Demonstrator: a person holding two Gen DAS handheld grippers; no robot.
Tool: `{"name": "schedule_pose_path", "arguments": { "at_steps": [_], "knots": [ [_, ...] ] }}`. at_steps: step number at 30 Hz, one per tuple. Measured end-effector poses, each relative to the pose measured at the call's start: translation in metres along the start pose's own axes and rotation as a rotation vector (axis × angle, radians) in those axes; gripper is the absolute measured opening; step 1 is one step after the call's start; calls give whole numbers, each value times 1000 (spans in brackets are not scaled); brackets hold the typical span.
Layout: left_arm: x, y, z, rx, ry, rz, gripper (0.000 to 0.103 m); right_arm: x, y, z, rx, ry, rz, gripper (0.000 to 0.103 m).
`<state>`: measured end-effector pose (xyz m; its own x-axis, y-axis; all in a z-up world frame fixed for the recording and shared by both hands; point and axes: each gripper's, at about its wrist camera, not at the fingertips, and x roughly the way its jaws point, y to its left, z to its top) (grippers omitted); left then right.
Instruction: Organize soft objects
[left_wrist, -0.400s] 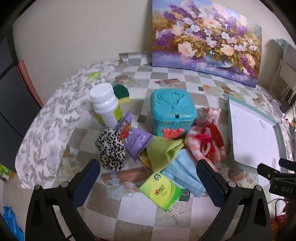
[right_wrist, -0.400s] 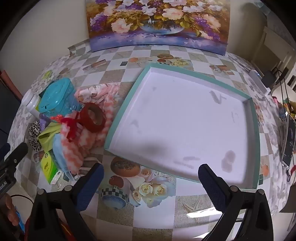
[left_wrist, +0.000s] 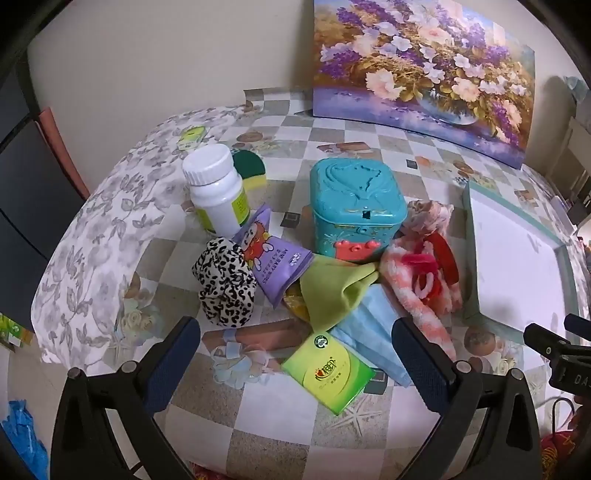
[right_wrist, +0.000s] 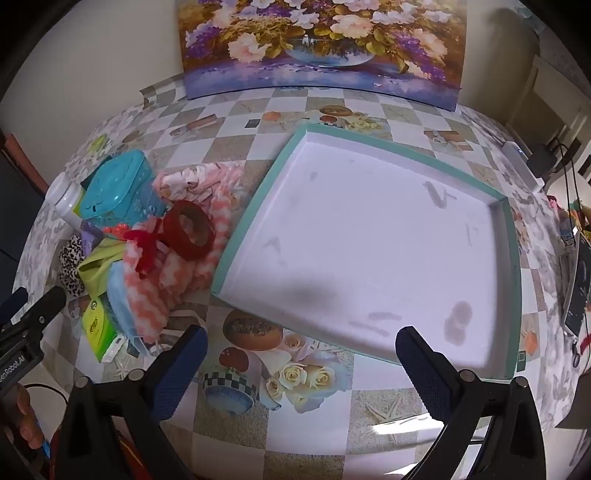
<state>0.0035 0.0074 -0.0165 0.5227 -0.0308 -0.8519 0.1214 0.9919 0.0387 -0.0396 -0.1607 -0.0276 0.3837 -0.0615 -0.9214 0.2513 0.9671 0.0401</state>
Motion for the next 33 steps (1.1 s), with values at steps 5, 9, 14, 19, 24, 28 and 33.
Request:
{"name": "schedule_pose_path", "arguments": {
  "at_steps": [5, 9, 14, 19, 24, 28, 33],
  "knots": [
    [1, 3, 3, -4, 3, 8, 103, 5, -10, 0, -16, 2, 19, 103],
    [1, 3, 1, -8, 1, 22, 103, 5, -10, 0, -15, 3, 18, 103],
    [1, -2, 0, -6, 6, 38, 103, 5, -10, 1, -17, 3, 18, 103],
    [2, -3, 0, 4, 7, 47, 103, 5, -7, -1, -19, 1, 18, 103],
    [2, -4, 0, 14, 11, 52, 103, 5, -8, 0, -19, 4, 18, 103],
    [2, -5, -1, 20, 11, 54, 103, 4, -8, 0, -20, 4, 19, 103],
    [2, -5, -1, 21, 11, 55, 103, 4, -8, 0, -20, 5, 20, 103]
  ]
}}
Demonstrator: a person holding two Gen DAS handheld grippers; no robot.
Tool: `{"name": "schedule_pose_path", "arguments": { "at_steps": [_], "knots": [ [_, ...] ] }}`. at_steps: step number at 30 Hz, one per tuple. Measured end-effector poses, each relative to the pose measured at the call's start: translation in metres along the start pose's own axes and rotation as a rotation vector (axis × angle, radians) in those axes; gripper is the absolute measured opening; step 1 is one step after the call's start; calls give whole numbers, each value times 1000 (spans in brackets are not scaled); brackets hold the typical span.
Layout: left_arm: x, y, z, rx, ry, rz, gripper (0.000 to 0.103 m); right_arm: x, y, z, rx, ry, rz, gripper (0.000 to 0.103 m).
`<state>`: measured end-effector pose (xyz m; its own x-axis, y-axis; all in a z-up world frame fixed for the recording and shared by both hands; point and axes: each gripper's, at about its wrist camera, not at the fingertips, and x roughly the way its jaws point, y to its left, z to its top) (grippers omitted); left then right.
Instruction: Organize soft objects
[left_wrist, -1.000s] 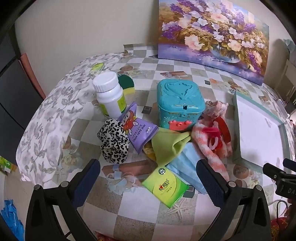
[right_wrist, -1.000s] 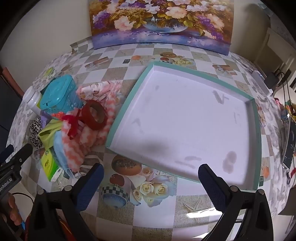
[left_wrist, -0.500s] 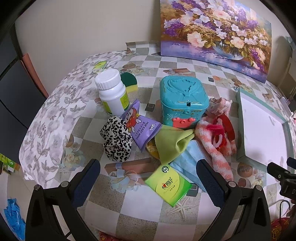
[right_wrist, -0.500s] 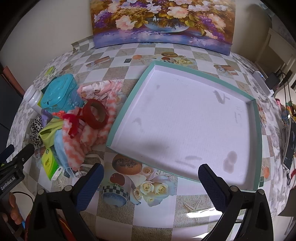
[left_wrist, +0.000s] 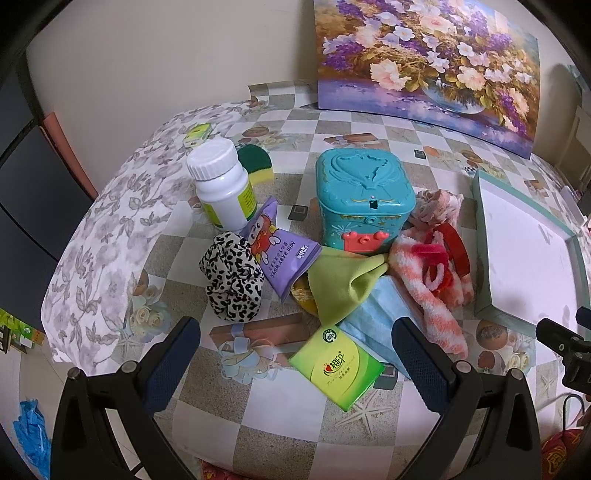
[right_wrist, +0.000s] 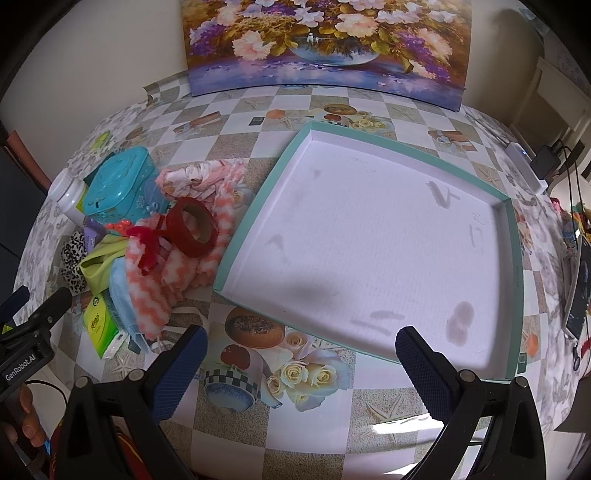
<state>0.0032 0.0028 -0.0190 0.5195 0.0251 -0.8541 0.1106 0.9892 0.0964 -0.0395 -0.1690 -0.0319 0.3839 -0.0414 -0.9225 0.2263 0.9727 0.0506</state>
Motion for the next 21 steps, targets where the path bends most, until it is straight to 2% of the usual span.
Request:
{"name": "schedule_pose_path", "arguments": {
  "at_steps": [21],
  "knots": [
    [4, -1, 0, -8, 17, -2, 103, 2, 1, -1, 0, 3, -1, 103]
  ]
}}
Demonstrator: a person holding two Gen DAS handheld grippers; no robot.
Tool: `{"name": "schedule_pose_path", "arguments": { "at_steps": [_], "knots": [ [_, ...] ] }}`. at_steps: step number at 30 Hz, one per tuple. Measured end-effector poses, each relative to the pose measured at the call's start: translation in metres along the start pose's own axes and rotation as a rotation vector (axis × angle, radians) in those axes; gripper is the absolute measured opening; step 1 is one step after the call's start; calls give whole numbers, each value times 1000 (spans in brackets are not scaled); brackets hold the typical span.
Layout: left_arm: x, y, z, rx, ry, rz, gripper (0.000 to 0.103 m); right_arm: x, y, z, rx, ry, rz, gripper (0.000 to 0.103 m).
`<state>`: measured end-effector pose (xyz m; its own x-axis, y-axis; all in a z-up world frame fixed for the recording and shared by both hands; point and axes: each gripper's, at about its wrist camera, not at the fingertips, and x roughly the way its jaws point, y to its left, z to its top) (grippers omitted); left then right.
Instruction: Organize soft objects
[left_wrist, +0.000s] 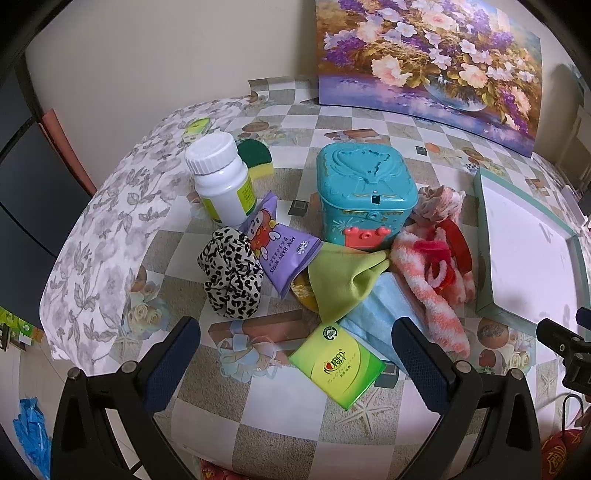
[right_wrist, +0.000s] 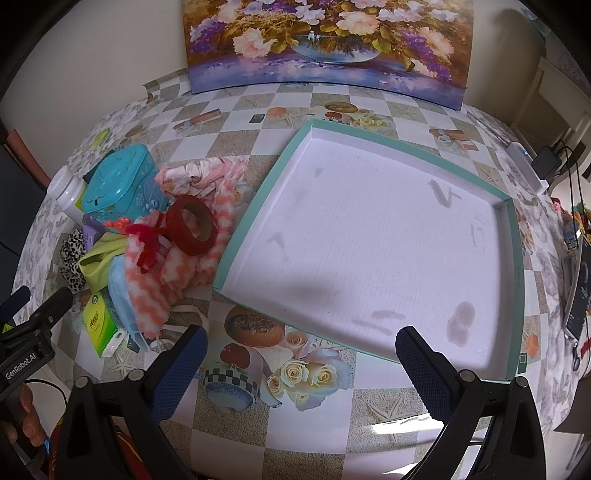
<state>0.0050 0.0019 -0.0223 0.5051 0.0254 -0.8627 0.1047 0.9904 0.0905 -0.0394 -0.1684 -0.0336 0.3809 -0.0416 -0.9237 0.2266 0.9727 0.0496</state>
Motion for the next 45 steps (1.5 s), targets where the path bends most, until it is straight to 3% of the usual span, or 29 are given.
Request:
{"name": "schedule_pose_path", "arguments": {
  "at_steps": [33, 38, 42, 45],
  "knots": [
    [8, -3, -2, 6, 37, -15, 103, -1, 2, 1, -10, -3, 9, 103],
    [18, -2, -4, 10, 97, -49, 103, 2, 14, 1, -24, 1, 81, 103],
    [35, -9, -7, 36, 182, -82, 102, 5, 20, 3, -42, 2, 77, 103],
    [43, -23, -9, 101, 226, -88, 94, 8, 24, 4, -53, 14, 69, 103]
  ]
}}
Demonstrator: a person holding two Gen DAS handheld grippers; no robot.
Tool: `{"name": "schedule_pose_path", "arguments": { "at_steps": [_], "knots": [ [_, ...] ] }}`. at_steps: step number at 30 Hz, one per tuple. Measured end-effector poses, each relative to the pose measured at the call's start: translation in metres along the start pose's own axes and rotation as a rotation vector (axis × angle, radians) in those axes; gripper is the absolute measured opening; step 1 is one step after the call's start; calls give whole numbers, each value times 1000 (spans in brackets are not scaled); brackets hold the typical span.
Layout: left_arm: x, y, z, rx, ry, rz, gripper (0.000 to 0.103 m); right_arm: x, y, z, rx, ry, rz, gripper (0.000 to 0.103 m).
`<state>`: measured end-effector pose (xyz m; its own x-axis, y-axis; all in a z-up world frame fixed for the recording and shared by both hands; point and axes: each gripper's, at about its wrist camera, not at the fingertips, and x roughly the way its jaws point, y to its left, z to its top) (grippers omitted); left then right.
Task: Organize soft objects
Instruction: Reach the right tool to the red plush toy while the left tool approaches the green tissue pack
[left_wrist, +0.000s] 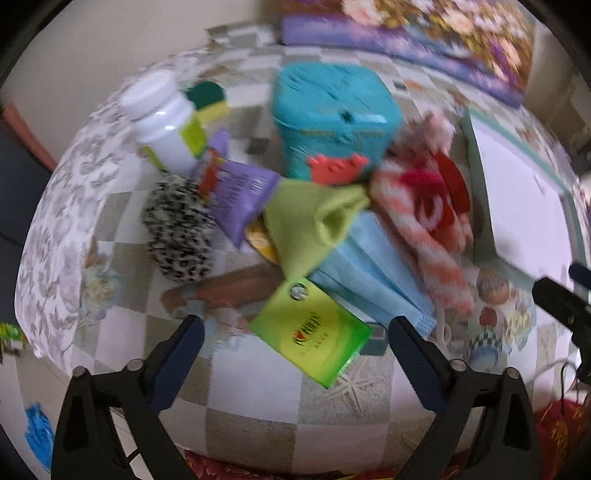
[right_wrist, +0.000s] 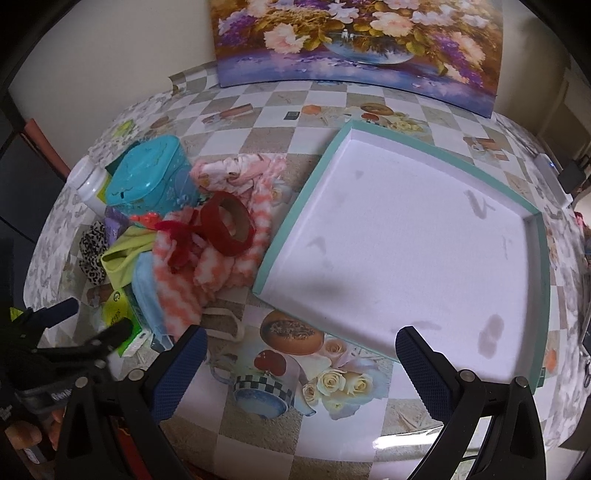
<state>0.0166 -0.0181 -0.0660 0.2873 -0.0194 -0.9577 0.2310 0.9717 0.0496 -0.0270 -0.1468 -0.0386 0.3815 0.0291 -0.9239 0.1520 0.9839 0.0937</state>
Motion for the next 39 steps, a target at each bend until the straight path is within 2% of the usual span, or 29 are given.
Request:
{"name": "schedule_pose_path", "arguments": {
  "at_steps": [3, 5, 7, 9, 15, 21, 25, 31, 35, 39],
  "knots": [
    [11, -11, 0, 49, 47, -1, 82, 3, 2, 1, -8, 8, -7, 103],
    [17, -17, -2, 68, 67, 2, 81, 4, 3, 1, -16, 10, -12, 103],
    [18, -19, -3, 73, 64, 12, 75, 5, 5, 1, -23, 11, -13, 103],
    [19, -21, -2, 65, 57, 7, 75, 5, 8, 2, -31, 9, -9, 103],
    [7, -2, -3, 24, 34, -36, 62, 1, 18, 8, -30, -44, 71, 103],
    [3, 15, -4, -3, 35, -61, 62, 7, 26, 13, -22, -57, 131, 103],
    [9, 24, -4, -28, 34, -35, 63, 7, 32, 14, -37, -73, 133, 102],
    [16, 55, -11, -124, 66, -37, 63, 15, 48, 13, -92, -55, 155, 90],
    [22, 80, -18, -197, 82, -87, 63, 23, 62, 11, -144, -32, 162, 81],
    [22, 100, -24, -245, 79, -130, 63, 23, 70, 11, -176, -40, 167, 80]
  ]
}}
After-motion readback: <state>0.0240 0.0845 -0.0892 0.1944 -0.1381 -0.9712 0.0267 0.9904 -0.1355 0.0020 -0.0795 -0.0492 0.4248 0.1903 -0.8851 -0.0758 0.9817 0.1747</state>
